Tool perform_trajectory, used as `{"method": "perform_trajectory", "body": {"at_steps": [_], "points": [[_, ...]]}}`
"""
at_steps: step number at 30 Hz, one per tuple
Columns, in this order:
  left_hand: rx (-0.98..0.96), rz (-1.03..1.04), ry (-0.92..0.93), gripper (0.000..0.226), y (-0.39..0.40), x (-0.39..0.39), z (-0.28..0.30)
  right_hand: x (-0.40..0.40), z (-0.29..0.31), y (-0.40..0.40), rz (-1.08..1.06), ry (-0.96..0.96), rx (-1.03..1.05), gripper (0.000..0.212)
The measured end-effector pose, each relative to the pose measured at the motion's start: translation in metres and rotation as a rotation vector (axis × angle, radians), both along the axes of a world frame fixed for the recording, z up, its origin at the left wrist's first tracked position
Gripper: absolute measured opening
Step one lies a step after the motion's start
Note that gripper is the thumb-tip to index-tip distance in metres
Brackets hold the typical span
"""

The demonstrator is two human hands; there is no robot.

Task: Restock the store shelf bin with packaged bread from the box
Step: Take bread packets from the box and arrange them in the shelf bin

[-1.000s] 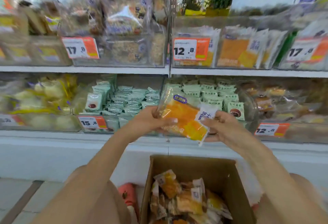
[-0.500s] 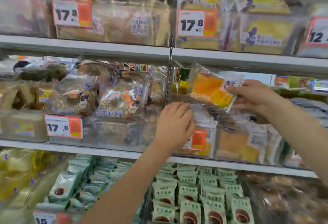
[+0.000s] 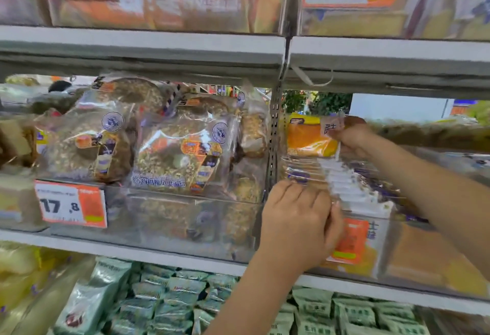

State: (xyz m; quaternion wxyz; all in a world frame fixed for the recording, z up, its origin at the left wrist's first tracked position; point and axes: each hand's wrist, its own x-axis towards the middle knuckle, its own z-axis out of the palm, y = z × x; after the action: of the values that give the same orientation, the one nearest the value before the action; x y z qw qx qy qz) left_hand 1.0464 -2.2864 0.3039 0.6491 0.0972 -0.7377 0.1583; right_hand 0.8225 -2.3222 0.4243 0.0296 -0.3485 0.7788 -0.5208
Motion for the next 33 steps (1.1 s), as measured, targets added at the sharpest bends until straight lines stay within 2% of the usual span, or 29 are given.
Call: {"method": "perform_trajectory", "body": {"at_steps": [3, 8, 16, 18, 20, 22, 24, 26, 29, 33], "points": [[0.002, 0.006, 0.005, 0.027, 0.001, -0.001, 0.000, 0.001, 0.000, -0.011, -0.024, 0.038, 0.008, 0.057], [0.039, 0.002, 0.001, 0.026, 0.002, -0.001, 0.000, 0.003, -0.006, -0.012, -0.058, 0.294, 0.264, 0.055], [0.032, -0.012, -0.005, 0.027, 0.001, -0.001, 0.000, 0.014, -0.002, 0.005, -0.144, 0.241, 0.305, 0.059], [0.039, -0.019, -0.015, 0.028, 0.000, 0.000, 0.000, 0.020, 0.002, 0.024, -0.142, 0.216, 0.268, 0.064], [0.052, -0.019, -0.040, 0.028, 0.001, 0.002, 0.002, 0.035, 0.002, 0.055, -0.078, 0.187, 0.142, 0.064], [0.063, -0.012, -0.073, 0.028, 0.002, 0.005, 0.003, 0.061, -0.004, 0.100, -0.040, 0.237, -0.076, 0.044], [0.089, -0.003, -0.131, 0.029, 0.006, 0.009, 0.007, 0.099, -0.019, 0.155, -0.051, 0.347, -0.323, 0.028], [0.101, 0.028, -0.200, 0.033, 0.013, 0.018, 0.006, 0.135, -0.043, 0.209, -0.020, 0.423, -0.444, 0.022], [0.001, 0.017, -0.212, 0.033, 0.032, 0.039, -0.012, 0.168, -0.099, 0.262, 0.049, 0.403, -0.375, 0.025], [-0.059, -0.165, -0.254, 0.035, 0.080, 0.060, -0.081, 0.191, -0.195, 0.281, 0.084, 0.273, -0.187, 0.031]]}}
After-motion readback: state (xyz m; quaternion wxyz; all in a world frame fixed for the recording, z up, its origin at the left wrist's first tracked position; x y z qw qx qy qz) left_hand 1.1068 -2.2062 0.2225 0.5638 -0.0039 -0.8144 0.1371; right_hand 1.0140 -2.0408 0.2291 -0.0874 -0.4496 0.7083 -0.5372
